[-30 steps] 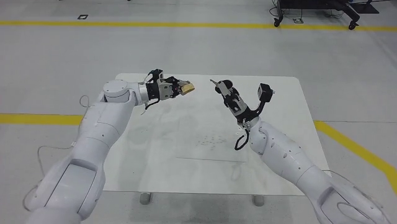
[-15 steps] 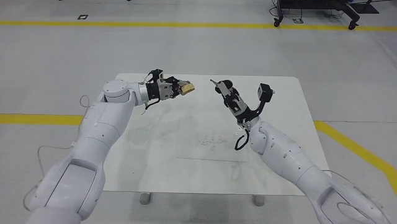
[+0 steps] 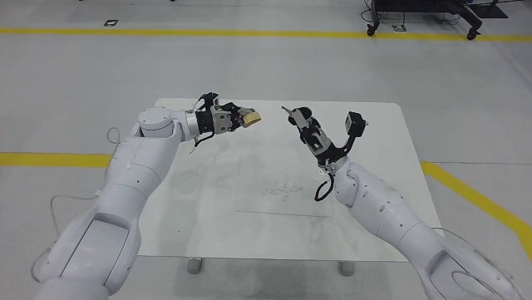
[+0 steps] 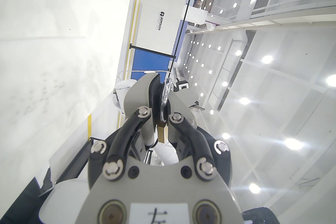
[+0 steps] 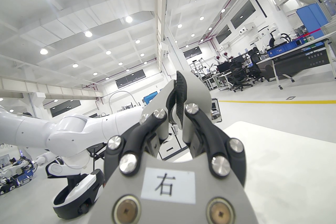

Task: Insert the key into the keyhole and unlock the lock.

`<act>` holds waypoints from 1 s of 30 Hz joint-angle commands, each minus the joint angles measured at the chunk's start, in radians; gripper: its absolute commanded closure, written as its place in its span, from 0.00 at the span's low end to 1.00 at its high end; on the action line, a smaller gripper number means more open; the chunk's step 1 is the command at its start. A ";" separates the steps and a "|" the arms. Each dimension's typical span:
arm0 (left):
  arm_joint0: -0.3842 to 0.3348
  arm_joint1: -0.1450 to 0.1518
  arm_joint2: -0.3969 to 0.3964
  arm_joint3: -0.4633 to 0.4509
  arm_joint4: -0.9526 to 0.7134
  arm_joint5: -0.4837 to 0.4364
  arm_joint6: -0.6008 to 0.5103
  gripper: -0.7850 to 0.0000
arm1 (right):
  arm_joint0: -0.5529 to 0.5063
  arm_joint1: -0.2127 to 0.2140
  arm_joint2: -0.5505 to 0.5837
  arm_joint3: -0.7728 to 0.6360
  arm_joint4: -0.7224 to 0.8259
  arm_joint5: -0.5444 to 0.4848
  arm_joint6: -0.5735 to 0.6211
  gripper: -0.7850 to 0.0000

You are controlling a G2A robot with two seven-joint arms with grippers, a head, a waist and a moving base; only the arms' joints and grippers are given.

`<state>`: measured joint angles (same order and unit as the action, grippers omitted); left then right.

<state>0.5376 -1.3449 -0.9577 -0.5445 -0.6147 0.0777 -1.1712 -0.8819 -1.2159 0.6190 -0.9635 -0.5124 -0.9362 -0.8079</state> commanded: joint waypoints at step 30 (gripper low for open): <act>0.135 0.011 -0.056 -0.224 0.059 0.006 0.350 1.00 | -0.139 -0.006 0.096 -0.256 0.827 0.458 0.790 1.00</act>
<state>0.6722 -1.3349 -1.0124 -0.7659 -0.5567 0.0753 -0.8185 -1.0182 -1.2215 0.7095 -1.2150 0.3194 -0.4890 -0.0229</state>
